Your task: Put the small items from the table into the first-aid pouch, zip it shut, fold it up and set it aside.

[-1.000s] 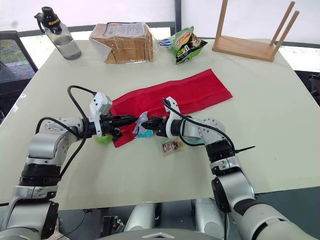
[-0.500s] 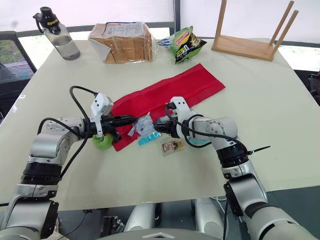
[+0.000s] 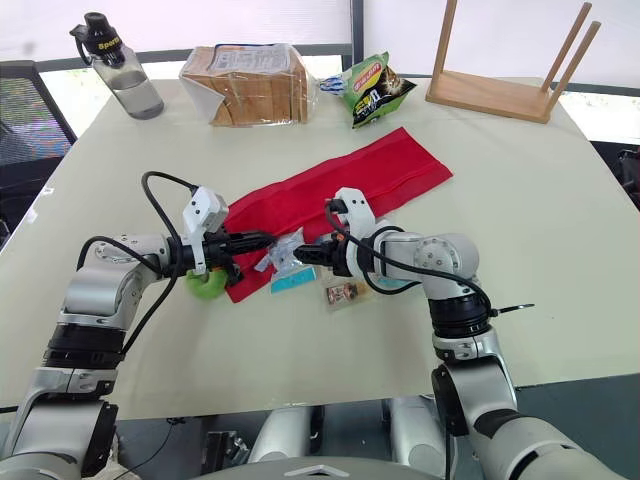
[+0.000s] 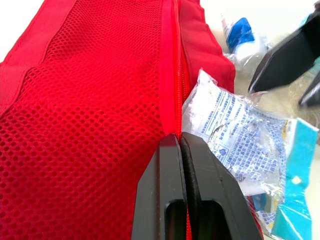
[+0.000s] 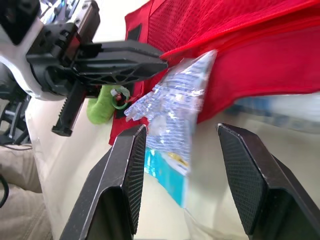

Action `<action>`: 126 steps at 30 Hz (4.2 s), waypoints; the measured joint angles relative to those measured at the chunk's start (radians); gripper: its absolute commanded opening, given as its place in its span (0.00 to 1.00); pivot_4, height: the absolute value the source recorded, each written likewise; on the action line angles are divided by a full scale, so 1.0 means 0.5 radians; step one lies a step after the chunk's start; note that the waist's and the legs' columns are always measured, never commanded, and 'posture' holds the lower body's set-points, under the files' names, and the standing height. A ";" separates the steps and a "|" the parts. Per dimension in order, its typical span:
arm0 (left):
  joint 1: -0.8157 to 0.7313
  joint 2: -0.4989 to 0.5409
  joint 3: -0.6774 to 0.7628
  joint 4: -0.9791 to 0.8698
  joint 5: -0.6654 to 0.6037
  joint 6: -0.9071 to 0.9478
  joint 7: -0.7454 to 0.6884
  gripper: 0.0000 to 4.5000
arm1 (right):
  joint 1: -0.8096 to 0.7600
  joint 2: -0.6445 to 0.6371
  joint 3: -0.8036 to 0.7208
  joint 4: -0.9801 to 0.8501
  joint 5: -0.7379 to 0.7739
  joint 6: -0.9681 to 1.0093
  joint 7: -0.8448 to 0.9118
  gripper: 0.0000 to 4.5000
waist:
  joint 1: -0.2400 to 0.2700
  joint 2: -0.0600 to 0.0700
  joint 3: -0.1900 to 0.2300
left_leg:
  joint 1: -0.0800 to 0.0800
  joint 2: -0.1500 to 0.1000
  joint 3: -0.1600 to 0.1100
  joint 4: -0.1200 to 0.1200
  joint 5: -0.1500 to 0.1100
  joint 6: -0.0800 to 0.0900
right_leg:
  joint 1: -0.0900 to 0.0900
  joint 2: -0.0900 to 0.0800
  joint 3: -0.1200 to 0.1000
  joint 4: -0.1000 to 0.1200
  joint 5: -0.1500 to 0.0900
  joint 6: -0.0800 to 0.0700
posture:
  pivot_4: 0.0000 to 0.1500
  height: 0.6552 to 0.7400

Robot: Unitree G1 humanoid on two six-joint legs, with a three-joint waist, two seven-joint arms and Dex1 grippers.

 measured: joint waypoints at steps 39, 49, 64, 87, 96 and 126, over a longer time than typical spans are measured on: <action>0.000 0.097 -0.049 -0.046 0.081 -0.238 -0.091 0.00 | -0.285 0.184 0.129 0.558 -0.442 -0.307 0.215 0.01 | -0.002 0.001 0.001 | 0.000 0.000 0.001 -0.002 0.000 0.000 | -0.002 0.000 0.000 -0.001 0.000 0.000 | 1.00 1.00; -0.046 0.100 -0.052 -0.046 0.080 -0.215 -0.062 0.00 | -0.380 0.279 0.064 0.791 -0.550 -0.501 0.146 0.01 | 0.001 0.001 0.001 | -0.001 0.000 0.001 -0.002 0.000 0.000 | -0.002 0.000 0.000 0.000 0.000 0.000 | 1.00 1.00; -0.115 0.111 -0.053 -0.023 0.078 -0.172 -0.055 0.00 | -0.441 0.295 0.035 1.010 -0.503 -0.762 -0.002 0.01 | -0.005 0.001 0.001 | -0.001 0.000 0.002 -0.004 0.000 0.000 | -0.004 0.000 0.001 0.000 0.000 0.000 | 1.00 1.00; -0.198 0.149 -0.094 0.357 0.193 -0.352 -0.229 0.00 | -0.192 0.105 0.514 0.448 -0.557 -0.669 0.418 0.61 | -0.011 0.001 0.001 | -0.001 0.002 0.002 -0.008 0.000 0.000 | -0.008 0.003 0.002 0.001 0.000 -0.001 | 1.00 1.00; -0.238 0.143 -0.093 0.390 0.192 -0.344 -0.267 0.00 | -0.241 0.201 0.657 0.685 -0.832 -0.890 0.440 0.31 | -0.007 0.001 0.000 | -0.001 0.001 0.003 -0.007 0.000 -0.001 | -0.008 0.002 0.003 0.001 0.000 0.000 | 1.00 1.00; -0.233 0.191 -0.086 0.268 0.175 -0.131 -0.315 0.00 | -0.333 0.276 0.663 0.918 -0.998 -1.230 0.713 0.01 | -0.009 0.001 0.001 | -0.001 0.001 0.003 -0.008 0.001 -0.001 | -0.008 0.002 0.003 0.001 0.000 -0.001 | 1.00 1.00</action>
